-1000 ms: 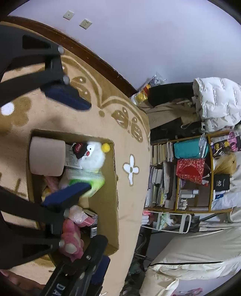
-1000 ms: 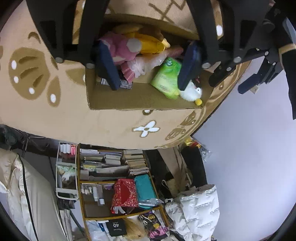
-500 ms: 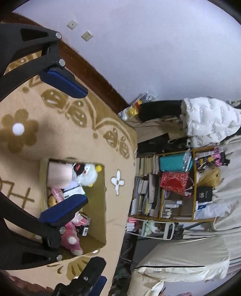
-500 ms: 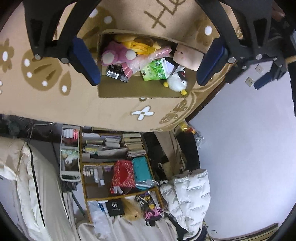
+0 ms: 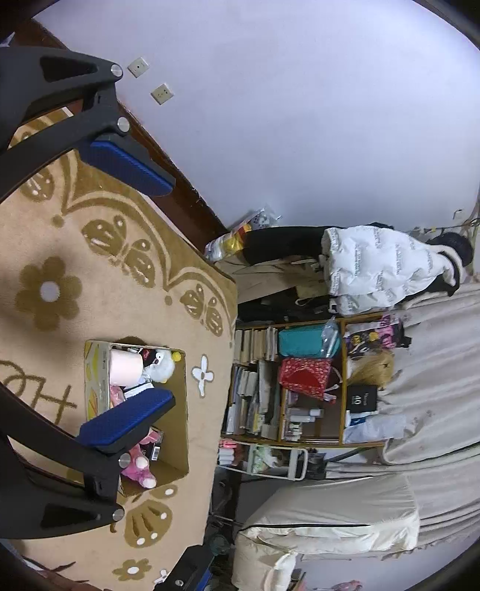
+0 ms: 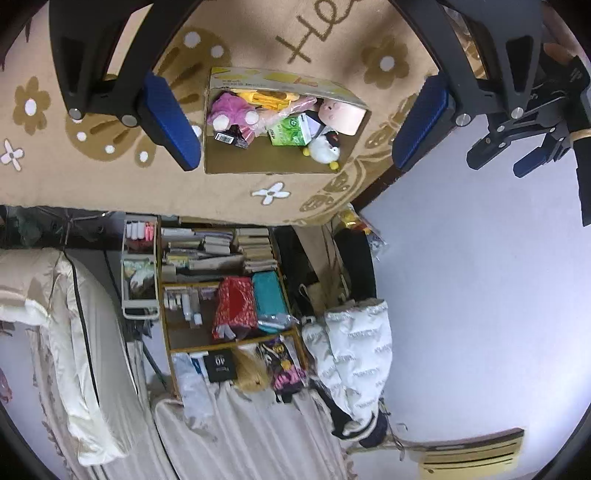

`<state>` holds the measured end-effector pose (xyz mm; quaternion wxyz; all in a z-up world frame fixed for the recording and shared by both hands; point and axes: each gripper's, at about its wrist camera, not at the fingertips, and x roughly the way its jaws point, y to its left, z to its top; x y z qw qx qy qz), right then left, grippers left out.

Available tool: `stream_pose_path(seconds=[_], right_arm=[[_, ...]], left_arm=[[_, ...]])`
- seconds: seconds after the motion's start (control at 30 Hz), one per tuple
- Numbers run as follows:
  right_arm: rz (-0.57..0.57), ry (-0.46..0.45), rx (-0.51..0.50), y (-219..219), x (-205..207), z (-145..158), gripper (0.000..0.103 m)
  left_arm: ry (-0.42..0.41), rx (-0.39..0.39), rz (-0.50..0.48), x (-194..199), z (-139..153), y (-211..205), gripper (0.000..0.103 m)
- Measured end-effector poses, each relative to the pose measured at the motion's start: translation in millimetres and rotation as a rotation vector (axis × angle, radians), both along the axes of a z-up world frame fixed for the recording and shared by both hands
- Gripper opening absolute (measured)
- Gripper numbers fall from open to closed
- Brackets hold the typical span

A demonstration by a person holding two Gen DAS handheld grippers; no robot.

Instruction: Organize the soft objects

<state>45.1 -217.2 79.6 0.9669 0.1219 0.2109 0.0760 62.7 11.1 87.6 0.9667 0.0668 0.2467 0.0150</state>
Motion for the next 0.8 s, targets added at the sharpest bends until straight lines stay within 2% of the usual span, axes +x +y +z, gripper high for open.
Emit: stream_pose_path(seconds=[0.3, 0.47, 0.63, 0.8], right_arm=[[0.02, -0.061, -0.052, 10.3, -41.1, -0.5, 0.103], [0.042, -0.069, -0.042, 13.4, -47.2, -17.9, 0.103], [0.033, -0.092, -0.06, 17.8, -50.8, -39.0, 0.103], [0.02, -0.087, -0.072, 16.4, -49.2, -64.3, 0.103]], left_arm=[[-0.063, -0.05, 0.014, -44.8, 8.5, 16.0, 0.103], [-0.152, -0.081, 0.026, -71.1, 6.7, 24.0, 0.103], [-0.145, -0.084, 0.028, -76.3, -9.0, 26.2, 0.103], [-0.104, -0.113, 0.023, -70.7, -33.8, 30.0, 0.103]])
